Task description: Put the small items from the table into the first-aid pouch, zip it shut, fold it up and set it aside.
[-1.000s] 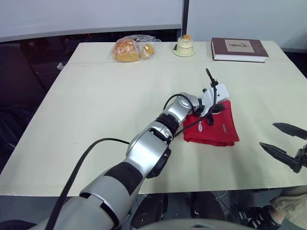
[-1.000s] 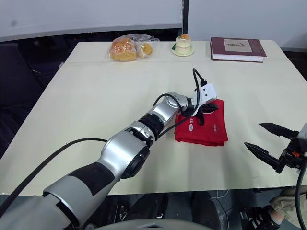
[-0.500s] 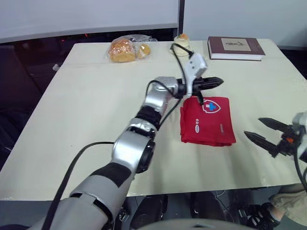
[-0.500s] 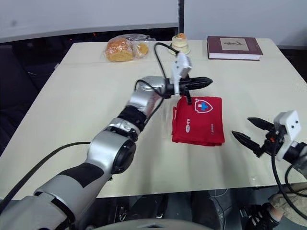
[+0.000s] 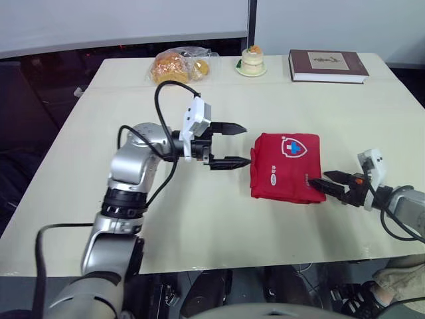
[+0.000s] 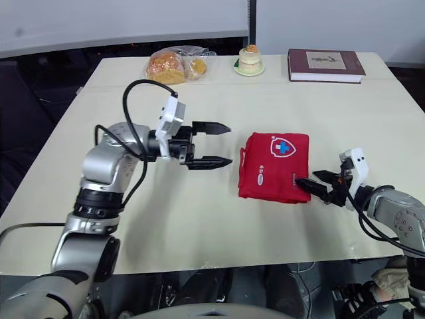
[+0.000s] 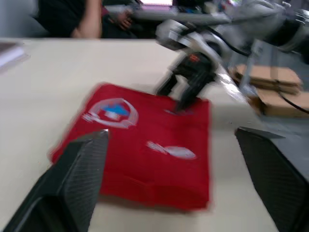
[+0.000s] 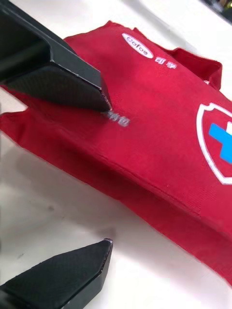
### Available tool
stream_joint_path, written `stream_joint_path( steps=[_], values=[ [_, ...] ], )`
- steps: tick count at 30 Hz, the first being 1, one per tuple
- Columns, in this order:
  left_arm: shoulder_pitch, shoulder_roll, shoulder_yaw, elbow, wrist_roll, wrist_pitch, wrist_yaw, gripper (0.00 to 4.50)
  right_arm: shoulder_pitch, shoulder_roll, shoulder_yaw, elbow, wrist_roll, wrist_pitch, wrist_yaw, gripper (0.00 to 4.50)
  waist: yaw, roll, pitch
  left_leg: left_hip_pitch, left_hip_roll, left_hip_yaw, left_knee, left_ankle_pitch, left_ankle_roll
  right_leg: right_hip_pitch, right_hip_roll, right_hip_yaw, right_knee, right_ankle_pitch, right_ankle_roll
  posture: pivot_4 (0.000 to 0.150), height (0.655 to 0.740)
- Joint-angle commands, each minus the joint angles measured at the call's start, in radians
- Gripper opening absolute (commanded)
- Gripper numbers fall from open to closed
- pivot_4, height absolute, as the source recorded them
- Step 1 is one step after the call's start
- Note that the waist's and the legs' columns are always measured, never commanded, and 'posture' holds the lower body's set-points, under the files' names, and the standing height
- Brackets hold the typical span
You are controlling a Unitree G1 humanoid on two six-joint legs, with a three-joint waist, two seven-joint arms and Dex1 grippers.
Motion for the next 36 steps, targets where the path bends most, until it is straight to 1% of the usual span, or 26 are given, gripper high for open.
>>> stream_joint_path(
  steps=[1, 2, 4, 6, 7, 9, 10, 11, 13, 14, 17, 19, 21, 22, 26, 27, 29, 32, 35, 36],
  values=[
    [0.027, 0.072, 0.058, -0.102, -0.065, 0.048, 0.016, 4.41, -0.036, 0.015, 0.067, -0.002, 0.010, 0.058, 0.022, 4.50, 0.001, 0.000, 0.000, 0.000, 0.000, 0.000, 0.000, 0.000, 0.000, 0.000, 0.000, 0.000, 0.000, 0.000, 0.000, 0.150, 0.7289],
    [0.037, 0.085, 0.070, -0.120, -0.079, 0.060, 0.028, 4.50, -0.046, 0.033, 0.078, 0.011, 0.004, 0.067, 0.010, 4.08, 0.003, 0.000, 0.000, 0.000, 0.000, 0.000, 0.000, 0.000, 0.000, 0.000, 0.000, 0.000, 0.000, 0.000, 0.000, 0.150, 0.7289],
    [0.046, 0.099, 0.087, -0.147, -0.101, 0.078, 0.053, 4.50, -0.062, 0.057, 0.078, 0.022, 0.006, 0.078, -0.005, 3.79, 0.004, -0.001, 0.000, 0.000, 0.000, 0.000, 0.000, 0.000, 0.000, 0.000, 0.000, -0.001, -0.001, 0.000, 0.000, 0.150, 0.7289],
    [0.051, 0.108, 0.102, -0.164, -0.118, 0.096, 0.084, 4.50, -0.080, 0.082, 0.059, 0.033, 0.013, 0.079, -0.014, 2.94, 0.004, -0.001, 0.000, 0.000, 0.000, 0.000, 0.000, 0.000, 0.000, 0.000, 0.000, 0.000, -0.001, 0.000, 0.000, 0.150, 0.7289],
    [0.051, 0.110, 0.108, -0.169, -0.121, 0.102, 0.105, 4.50, -0.093, 0.098, 0.046, 0.043, 0.014, 0.078, -0.023, 2.30, 0.004, -0.001, 0.000, 0.000, 0.000, 0.000, 0.000, 0.000, 0.000, 0.000, 0.000, 0.000, -0.001, 0.000, 0.000, 0.150, 0.7289],
    [0.049, 0.115, 0.112, -0.174, -0.126, 0.107, 0.137, 4.50, -0.110, 0.117, 0.029, 0.055, 0.015, 0.076, -0.034, 1.45, 0.003, 0.000, 0.000, 0.000, 0.000, 0.000, 0.000, 0.000, 0.000, 0.000, 0.000, 0.000, 0.000, 0.000, 0.000, 0.150, 0.7289],
    [0.038, 0.112, 0.117, -0.172, -0.128, 0.112, 0.160, 4.50, -0.142, 0.155, -0.006, 0.082, 0.018, 0.061, -0.081, 0.99, 0.003, 0.000, 0.000, 0.000, 0.000, 0.000, 0.000, 0.000, 0.000, 0.000, 0.000, 0.000, 0.000, 0.000, 0.000, 0.150, 0.7289],
    [0.029, 0.109, 0.121, -0.171, -0.132, 0.116, 0.180, 4.50, -0.181, 0.198, -0.048, 0.117, 0.020, 0.033, -0.136, 0.67, 0.000, -0.001, 0.000, 0.000, 0.000, 0.000, 0.000, 0.000, 0.000, 0.000, 0.000, 0.000, 0.000, 0.000, 0.000, 0.150, 0.7289],
    [0.019, 0.106, 0.121, -0.173, -0.138, 0.122, 0.203, 4.50, -0.280, 0.288, -0.140, 0.204, 0.020, -0.038, -0.270, 0.16, -0.008, 0.000, 0.001, 0.000, 0.000, 0.000, 0.000, 0.000, -0.001, 0.000, 0.000, 0.000, 0.000, 0.000, 0.000, 0.150, 0.7289],
    [0.017, 0.106, 0.118, -0.175, -0.141, 0.124, 0.209, 4.50, -0.314, 0.316, -0.170, 0.233, 0.013, -0.062, -0.316, 0.08, -0.009, 0.001, 0.001, 0.000, 0.000, 0.000, 0.000, 0.001, -0.001, -0.001, 0.000, 0.001, 0.000, 0.001, -0.001, 0.150, 0.7289],
    [0.001, 0.099, 0.107, -0.173, -0.139, 0.119, 0.236, 4.50, -0.426, 0.407, -0.288, 0.358, -0.015, -0.199, -0.510, 0.08, -0.012, 0.001, 0.001, -0.003, -0.001, 0.001, -0.002, 0.001, -0.001, -0.004, 0.003, 0.001, 0.000, 0.001, -0.001, 0.150, 0.7289],
    [-0.009, 0.092, 0.096, -0.169, -0.135, 0.112, 0.253, 4.50, -0.514, 0.467, -0.400, 0.487, -0.016, -0.358, -0.672, 0.08, -0.017, 0.001, 0.001, -0.006, -0.001, 0.000, -0.001, 0.001, -0.002, -0.007, 0.003, -0.001, -0.001, 0.001, -0.001, 0.150, 0.7289],
    [-0.010, 0.086, 0.088, -0.168, -0.135, 0.106, 0.263, 4.50, -0.584, 0.512, -0.489, 0.601, -0.001, -0.482, -0.794, 0.08, -0.024, 0.001, 0.001, -0.007, -0.001, 0.000, -0.001, 0.001, -0.002, -0.007, 0.004, 0.000, -0.001, 0.001, -0.001, 0.150, 0.7289],
    [-0.010, 0.084, 0.085, -0.168, -0.135, 0.103, 0.266, 4.50, -0.605, 0.528, -0.508, 0.640, 0.001, -0.516, -0.814, 0.08, -0.025, 0.002, 0.001, -0.007, -0.001, 0.000, -0.001, 0.001, -0.002, -0.007, 0.004, 0.000, 0.000, 0.001, -0.001, 0.150, 0.7289],
    [-0.009, 0.074, 0.077, -0.167, -0.139, 0.094, 0.283, 4.50, -0.636, 0.557, -0.495, 0.742, -0.035, -0.597, -0.794, 0.08, -0.042, 0.003, 0.002, -0.006, 0.001, 0.001, -0.002, 0.002, -0.003, -0.008, 0.005, 0.001, 0.001, 0.001, -0.002, 0.150, 0.7289],
    [-0.006, 0.072, 0.077, -0.168, -0.138, 0.092, 0.288, 4.50, -0.640, 0.561, -0.500, 0.757, -0.035, -0.613, -0.803, 0.88, -0.049, 0.003, 0.002, -0.006, 0.001, 0.001, -0.003, 0.002, -0.003, -0.008, 0.005, 0.001, 0.000, 0.001, -0.002, 0.150, 0.7289],
    [0.003, 0.071, 0.079, -0.173, -0.137, 0.087, 0.298, 4.50, -0.631, 0.564, -0.499, 0.756, -0.028, -0.607, -0.804, 1.54, -0.051, 0.003, 0.001, -0.006, 0.001, 0.001, -0.003, 0.002, -0.003, -0.008, 0.005, 0.002, 0.000, 0.001, -0.002, 0.150, 0.7289],
    [0.029, 0.078, 0.093, -0.189, -0.145, 0.089, 0.312, 4.50, -0.574, 0.560, -0.459, 0.674, -0.027, -0.528, -0.792, 2.75, -0.050, 0.004, 0.001, -0.006, 0.001, 0.001, -0.003, 0.002, -0.003, -0.008, 0.005, 0.002, 0.000, 0.001, -0.002, 0.150, 0.7289],
    [0.080, 0.094, 0.110, -0.217, -0.153, 0.086, 0.321, 4.50, -0.460, 0.530, -0.383, 0.506, -0.005, -0.370, -0.745, 4.29, -0.047, 0.004, 0.001, -0.006, 0.001, 0.001, -0.003, 0.002, -0.003, -0.008, 0.005, 0.002, 0.000, 0.001, -0.002, 0.150, 0.7289],
    [0.105, 0.097, 0.124, -0.226, -0.157, 0.089, 0.331, 4.50, -0.393, 0.491, -0.324, 0.415, -0.012, -0.302, -0.701, 4.42, -0.046, 0.004, 0.001, -0.006, 0.001, 0.001, -0.003, 0.002, -0.003, -0.008, 0.005, 0.002, 0.000, 0.001, -0.002, 0.150, 0.7289]
  ],
)
